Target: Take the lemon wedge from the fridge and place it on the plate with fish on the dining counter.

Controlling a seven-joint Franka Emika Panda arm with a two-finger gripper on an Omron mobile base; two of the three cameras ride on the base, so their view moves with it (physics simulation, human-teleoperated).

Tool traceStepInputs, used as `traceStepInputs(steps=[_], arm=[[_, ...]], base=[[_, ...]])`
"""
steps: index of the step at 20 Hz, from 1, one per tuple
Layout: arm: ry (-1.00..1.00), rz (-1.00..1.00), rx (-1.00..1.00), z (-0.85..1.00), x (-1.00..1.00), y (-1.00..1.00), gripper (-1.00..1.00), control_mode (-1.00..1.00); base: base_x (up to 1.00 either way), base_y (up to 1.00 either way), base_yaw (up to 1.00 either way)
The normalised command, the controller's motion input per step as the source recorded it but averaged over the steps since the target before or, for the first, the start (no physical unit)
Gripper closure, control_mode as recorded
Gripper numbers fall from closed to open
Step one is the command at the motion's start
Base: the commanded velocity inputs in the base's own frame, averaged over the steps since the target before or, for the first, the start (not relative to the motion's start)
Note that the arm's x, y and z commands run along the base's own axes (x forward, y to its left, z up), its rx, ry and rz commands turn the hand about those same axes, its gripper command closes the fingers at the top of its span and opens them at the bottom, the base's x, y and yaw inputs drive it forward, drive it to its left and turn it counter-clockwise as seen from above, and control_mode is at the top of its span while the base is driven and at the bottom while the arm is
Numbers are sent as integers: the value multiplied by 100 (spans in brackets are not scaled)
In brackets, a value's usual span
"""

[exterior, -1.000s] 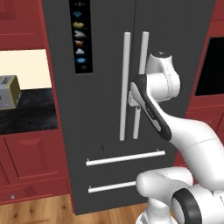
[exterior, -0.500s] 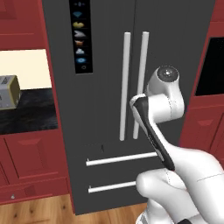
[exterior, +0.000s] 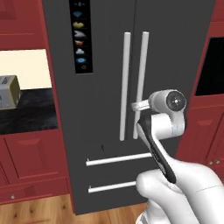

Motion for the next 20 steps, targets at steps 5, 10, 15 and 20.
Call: traceStepInputs(steps=[5,10,15,20], arm=[[-1,9,19,5,79,0,-100,-100],[0,4,4,1,23,-2,-100,-100],[1,0,0,0,70,-2,-100,-100],[0,0,0,-4,74,-16,-100,-100]], base=[[0,0,0],[0,0,0],[0,0,0],[0,0,0]])
